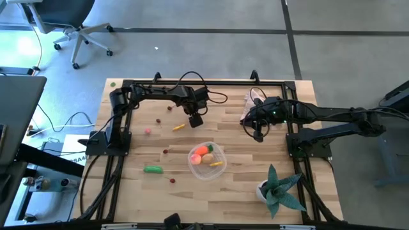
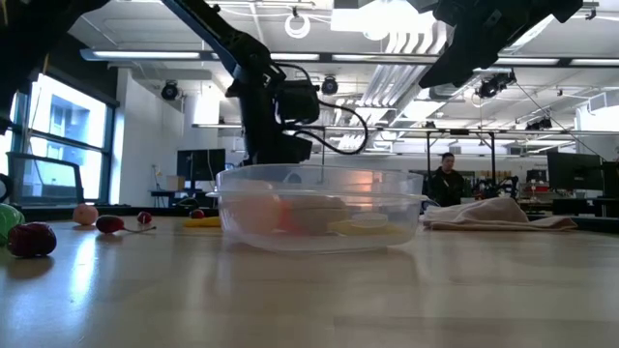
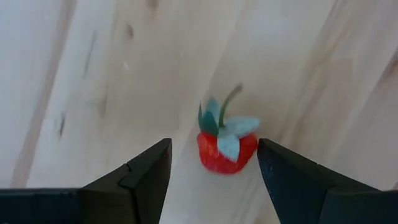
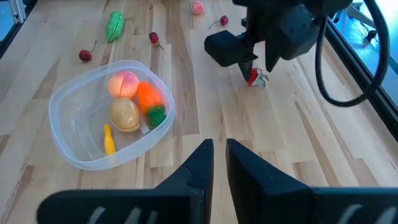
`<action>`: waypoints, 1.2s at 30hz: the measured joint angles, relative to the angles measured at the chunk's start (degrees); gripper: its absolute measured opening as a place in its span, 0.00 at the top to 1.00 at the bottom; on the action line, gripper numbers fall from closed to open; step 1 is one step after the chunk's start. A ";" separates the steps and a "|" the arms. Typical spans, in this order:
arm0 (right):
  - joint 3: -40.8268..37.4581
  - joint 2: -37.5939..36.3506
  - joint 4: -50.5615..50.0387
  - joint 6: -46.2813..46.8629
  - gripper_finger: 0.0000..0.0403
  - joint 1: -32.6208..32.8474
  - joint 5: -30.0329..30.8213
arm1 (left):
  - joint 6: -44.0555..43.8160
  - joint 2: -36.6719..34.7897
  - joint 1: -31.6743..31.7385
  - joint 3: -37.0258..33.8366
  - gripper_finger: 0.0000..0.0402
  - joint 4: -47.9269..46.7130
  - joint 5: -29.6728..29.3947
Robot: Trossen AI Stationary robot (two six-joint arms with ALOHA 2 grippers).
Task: Pick and placing Produce into tupperware
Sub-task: Put the strawberry into the transparent bin
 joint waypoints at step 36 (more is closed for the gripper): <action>0.00 0.01 -0.01 0.01 0.92 -0.01 -0.02 | -0.01 1.60 0.37 -0.08 0.56 2.29 1.72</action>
